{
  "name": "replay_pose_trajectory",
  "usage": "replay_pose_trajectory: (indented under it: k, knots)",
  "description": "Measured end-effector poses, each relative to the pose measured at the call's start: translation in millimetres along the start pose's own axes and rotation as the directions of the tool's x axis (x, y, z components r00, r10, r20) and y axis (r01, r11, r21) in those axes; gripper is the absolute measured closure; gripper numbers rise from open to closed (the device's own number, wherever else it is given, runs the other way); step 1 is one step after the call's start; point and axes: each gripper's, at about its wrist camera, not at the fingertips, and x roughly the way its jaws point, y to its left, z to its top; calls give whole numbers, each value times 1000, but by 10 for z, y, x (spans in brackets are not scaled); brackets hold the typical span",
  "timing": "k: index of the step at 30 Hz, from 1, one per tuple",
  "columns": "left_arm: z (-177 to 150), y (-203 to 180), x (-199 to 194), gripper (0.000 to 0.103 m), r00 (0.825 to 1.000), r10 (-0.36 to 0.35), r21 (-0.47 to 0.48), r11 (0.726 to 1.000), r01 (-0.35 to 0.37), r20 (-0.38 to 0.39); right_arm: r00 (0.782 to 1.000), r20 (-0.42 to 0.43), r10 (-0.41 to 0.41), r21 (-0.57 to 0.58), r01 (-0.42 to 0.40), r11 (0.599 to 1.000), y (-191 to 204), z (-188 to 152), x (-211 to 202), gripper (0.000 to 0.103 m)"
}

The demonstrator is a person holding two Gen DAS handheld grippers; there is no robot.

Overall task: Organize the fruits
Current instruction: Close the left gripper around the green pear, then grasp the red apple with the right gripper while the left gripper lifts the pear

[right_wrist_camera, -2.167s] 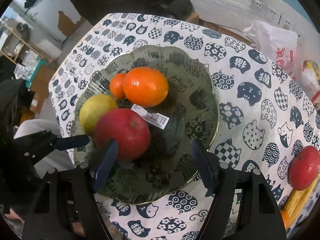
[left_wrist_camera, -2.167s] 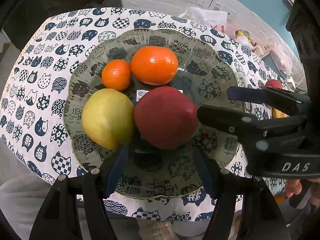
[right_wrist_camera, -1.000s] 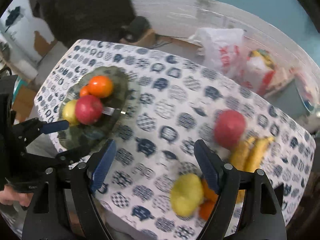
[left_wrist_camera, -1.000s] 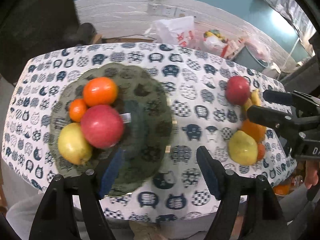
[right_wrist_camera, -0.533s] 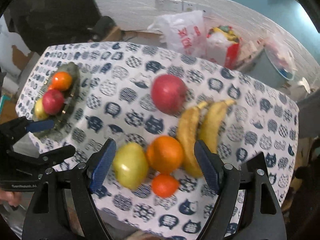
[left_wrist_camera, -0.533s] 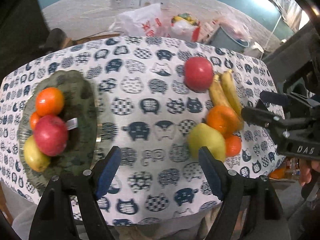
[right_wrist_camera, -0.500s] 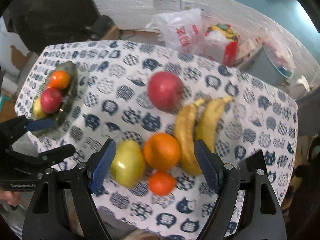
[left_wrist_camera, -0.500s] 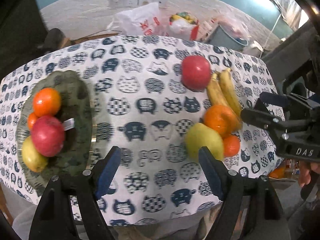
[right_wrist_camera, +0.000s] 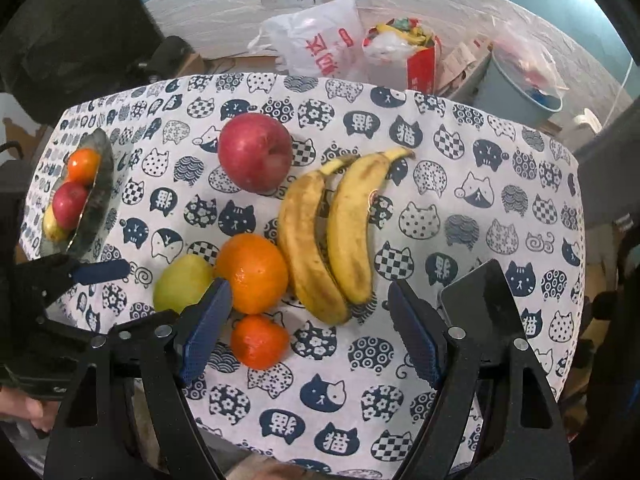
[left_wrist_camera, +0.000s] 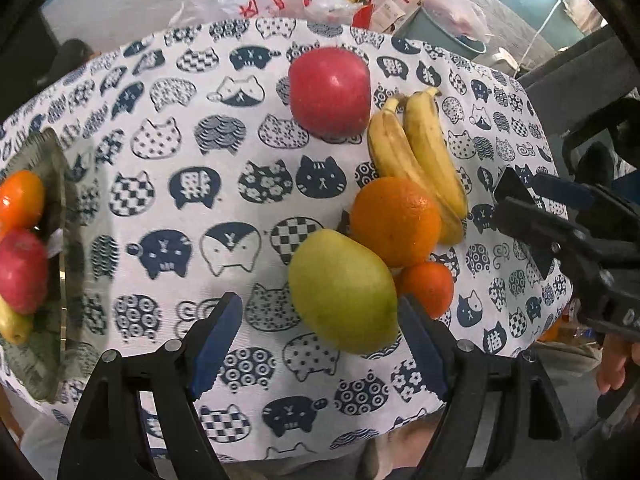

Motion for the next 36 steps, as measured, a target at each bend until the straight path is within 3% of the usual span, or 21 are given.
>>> replay_pose_trajectory:
  k: [17, 20, 21, 28, 36]
  knots:
    - [50, -75, 413, 19, 998, -11, 5, 1000, 12, -57, 999, -48, -4, -4, 4, 1000, -87, -42, 226, 23]
    - [43, -81, 433, 32, 997, -50, 18, 999, 51, -55, 999, -52, -4, -2, 4, 1000, -100, -34, 244, 23]
    - [43, -94, 437, 32, 997, -51, 19, 998, 52, -55, 999, -54, -5, -2, 5, 1000, -99, -29, 254, 23]
    - [26, -172, 408, 33, 999, -7, 79, 997, 10, -32, 998, -55, -2, -3, 2, 1000, -75, 23, 307, 23]
    - [106, 11, 199, 35, 999, 20, 88, 996, -22, 26, 999, -27, 22, -13, -22, 1000, 34, 200, 366, 23]
